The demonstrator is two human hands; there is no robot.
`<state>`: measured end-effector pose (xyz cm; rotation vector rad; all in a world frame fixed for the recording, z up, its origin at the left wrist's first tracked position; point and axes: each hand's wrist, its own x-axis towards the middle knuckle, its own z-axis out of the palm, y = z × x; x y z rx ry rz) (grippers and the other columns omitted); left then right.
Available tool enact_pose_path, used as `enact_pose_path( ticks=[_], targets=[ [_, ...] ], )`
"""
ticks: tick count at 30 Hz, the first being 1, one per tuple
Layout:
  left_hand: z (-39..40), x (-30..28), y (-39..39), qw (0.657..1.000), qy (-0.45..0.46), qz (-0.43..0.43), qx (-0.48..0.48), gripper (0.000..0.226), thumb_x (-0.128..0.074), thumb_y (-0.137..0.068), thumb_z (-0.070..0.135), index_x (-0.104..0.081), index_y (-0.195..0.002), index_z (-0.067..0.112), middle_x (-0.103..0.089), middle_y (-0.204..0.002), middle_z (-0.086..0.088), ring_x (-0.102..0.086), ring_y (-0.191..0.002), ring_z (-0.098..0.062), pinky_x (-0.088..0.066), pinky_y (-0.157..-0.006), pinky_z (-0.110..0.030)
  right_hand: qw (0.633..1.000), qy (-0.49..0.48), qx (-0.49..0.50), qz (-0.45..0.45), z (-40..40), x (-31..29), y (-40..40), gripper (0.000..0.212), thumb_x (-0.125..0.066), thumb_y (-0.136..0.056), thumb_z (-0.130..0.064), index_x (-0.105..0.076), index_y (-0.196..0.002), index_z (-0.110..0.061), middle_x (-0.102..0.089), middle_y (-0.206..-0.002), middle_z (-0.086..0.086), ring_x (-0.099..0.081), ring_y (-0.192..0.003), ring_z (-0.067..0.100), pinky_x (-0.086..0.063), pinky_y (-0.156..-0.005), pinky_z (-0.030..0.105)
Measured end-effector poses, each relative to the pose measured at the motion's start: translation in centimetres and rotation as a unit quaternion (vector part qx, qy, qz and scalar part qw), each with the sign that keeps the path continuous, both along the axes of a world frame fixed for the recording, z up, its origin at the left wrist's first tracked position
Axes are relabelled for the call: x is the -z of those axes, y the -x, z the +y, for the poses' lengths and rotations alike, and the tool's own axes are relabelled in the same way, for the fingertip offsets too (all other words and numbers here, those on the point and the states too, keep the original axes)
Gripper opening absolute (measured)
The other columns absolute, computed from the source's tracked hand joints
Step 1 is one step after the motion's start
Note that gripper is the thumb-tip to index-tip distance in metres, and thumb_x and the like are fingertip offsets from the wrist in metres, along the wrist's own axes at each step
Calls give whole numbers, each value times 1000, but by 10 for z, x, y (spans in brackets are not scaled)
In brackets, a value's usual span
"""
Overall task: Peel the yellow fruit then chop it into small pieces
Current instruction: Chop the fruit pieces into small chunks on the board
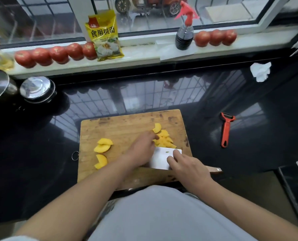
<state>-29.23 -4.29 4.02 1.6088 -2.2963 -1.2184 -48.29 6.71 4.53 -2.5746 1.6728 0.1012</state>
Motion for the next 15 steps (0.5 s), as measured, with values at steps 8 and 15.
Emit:
enact_pose_path(
  ticks=[8, 15],
  targets=[
    [-51, 4, -149, 974, 31, -222, -28, 39, -69, -94, 23, -61, -132, 24, -51, -146, -3, -49, -134, -27, -41, -112, -40, 986, -10, 113, -120, 1, -4, -14, 28, -79, -79, -8, -59, -97, -17, -57, -93, 0, -48, -52, 16, -37, -44, 24],
    [-53, 17, -148, 973, 63, -222, -21, 24, -58, -103, 25, -64, -125, 20, -58, -126, -6, -55, -117, -28, -43, -97, -38, 976, -2, 149, -157, -6, -14, -20, 31, -81, -73, -2, -59, -90, -15, -52, -84, 1, -34, -51, 16, -31, -45, 25]
  ],
)
